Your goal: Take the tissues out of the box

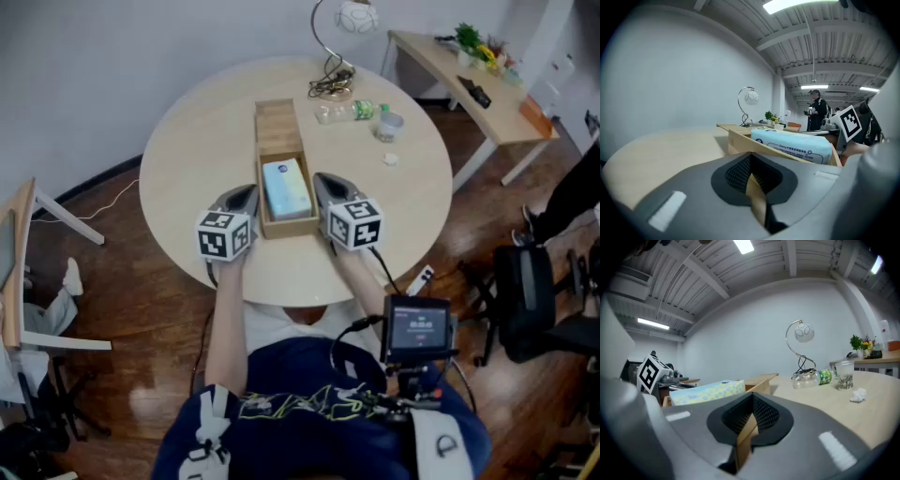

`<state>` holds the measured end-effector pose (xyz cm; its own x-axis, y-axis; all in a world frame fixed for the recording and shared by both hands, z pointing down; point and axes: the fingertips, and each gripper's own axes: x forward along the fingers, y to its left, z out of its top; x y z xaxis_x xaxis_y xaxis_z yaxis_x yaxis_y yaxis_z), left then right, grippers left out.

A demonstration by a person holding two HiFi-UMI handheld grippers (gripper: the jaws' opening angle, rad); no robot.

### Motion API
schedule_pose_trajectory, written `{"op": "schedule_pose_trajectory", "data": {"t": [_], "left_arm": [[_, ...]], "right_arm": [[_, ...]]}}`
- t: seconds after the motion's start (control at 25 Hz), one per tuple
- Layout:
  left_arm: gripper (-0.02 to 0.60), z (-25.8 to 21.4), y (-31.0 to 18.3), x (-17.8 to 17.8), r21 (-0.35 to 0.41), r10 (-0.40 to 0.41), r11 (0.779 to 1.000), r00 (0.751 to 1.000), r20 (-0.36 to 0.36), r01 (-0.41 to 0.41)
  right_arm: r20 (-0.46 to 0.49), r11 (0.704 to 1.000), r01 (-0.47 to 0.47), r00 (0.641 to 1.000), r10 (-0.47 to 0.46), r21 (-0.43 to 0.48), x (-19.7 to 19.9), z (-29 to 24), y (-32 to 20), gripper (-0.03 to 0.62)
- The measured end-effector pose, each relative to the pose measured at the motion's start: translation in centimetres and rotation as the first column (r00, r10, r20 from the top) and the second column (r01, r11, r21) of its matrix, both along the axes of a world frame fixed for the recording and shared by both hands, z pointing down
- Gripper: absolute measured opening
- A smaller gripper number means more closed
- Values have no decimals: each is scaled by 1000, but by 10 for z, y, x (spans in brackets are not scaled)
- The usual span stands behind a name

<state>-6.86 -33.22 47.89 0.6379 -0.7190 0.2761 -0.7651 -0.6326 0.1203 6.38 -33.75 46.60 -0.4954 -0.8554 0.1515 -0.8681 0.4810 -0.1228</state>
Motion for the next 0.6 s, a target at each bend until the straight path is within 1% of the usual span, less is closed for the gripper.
{"op": "schedule_pose_trajectory", "data": {"t": [0.08,0.12,0.16,0.2,0.24,0.28,0.32,0.36,0.44,0.52,0.6], "left_arm": [[0,-1,-7,-2,3,-8,1000,1000,-1,8],[0,-4,-7,-3,16,-10,1000,1000,-6,10],[0,-8,-4,-5,42,-11,999,1000,-14,11],[0,-13,2,-8,78,-13,997,1000,-24,15],[0,-19,11,-13,115,-19,993,999,-35,23],[0,-24,21,-18,150,-22,988,999,-48,29],[0,-30,32,-23,186,-12,982,998,-65,24],[0,-37,44,-24,225,17,974,996,-84,3],[0,-46,69,-18,282,110,956,988,-111,-75],[0,-46,86,-8,282,180,949,977,-116,-141],[0,-39,96,-5,252,202,953,974,-99,-172]], "right_arm": [[-9,1000,9,1000,-9,-2,-3,-5,-2,18],[-5,1000,20,1000,-20,19,-4,-12,1,18],[7,997,41,999,-41,63,-4,-23,7,18],[28,989,76,996,-80,131,-3,-38,18,18],[53,970,130,988,-143,206,-2,-51,32,18],[73,943,195,972,-222,269,-2,-60,47,18],[82,914,261,951,-299,310,-2,-63,61,18],[78,887,322,927,-366,332,-3,-63,74,18],[50,843,419,886,-461,338,-6,-58,98,17],[28,810,478,856,-517,340,-10,-55,117,17],[35,791,504,836,-548,348,-12,-57,130,17]]}}
